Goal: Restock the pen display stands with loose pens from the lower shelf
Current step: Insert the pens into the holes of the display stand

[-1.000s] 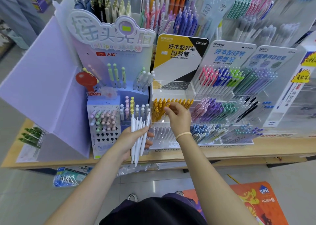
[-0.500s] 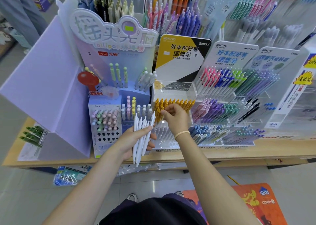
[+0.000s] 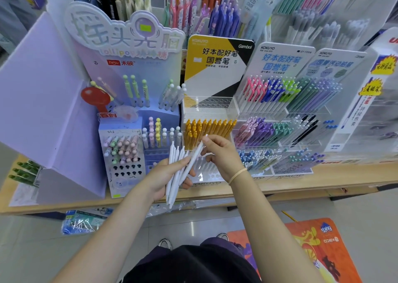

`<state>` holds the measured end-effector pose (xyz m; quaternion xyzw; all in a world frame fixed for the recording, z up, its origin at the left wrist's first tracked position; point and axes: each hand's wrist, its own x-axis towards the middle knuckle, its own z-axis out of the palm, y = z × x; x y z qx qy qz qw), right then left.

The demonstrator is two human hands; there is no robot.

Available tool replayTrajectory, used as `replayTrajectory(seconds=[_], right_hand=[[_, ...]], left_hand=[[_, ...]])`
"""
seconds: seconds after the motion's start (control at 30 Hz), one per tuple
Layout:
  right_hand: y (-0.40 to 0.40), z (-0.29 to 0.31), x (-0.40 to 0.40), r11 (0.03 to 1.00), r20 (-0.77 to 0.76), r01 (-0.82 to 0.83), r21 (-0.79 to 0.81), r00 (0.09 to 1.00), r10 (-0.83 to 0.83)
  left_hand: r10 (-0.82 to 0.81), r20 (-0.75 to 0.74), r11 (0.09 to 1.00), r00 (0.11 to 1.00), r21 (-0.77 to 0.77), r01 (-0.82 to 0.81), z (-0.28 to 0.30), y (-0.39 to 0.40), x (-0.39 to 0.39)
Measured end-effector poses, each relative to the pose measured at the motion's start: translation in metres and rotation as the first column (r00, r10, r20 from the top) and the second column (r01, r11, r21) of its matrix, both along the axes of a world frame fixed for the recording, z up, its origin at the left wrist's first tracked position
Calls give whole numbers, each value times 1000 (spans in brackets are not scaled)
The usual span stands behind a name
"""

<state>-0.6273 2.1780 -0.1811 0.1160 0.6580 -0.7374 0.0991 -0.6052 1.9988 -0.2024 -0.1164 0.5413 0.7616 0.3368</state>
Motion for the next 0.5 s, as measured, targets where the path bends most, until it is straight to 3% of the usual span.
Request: replayTrajectory(seconds=[0.1,0.23,0.37,0.5], right_hand=[[13,-3,1,990,-25,128,-61,991,-130],[19,-14,8,966,-78,260,4,963,-259],[15,-35,22,960,-96,252,118,966,-242],[12,-53,28,941,-113,250,226,967,-230]], left_hand=[[35,72,999,997,-10,-34,-10,-2,6],[103,20,983,995,-155,-98,-28,-6,20],[196,7,973,981,-129,-193,-38,-7,29],[189,-32,980,982,-62,-190,-40,-7,32]])
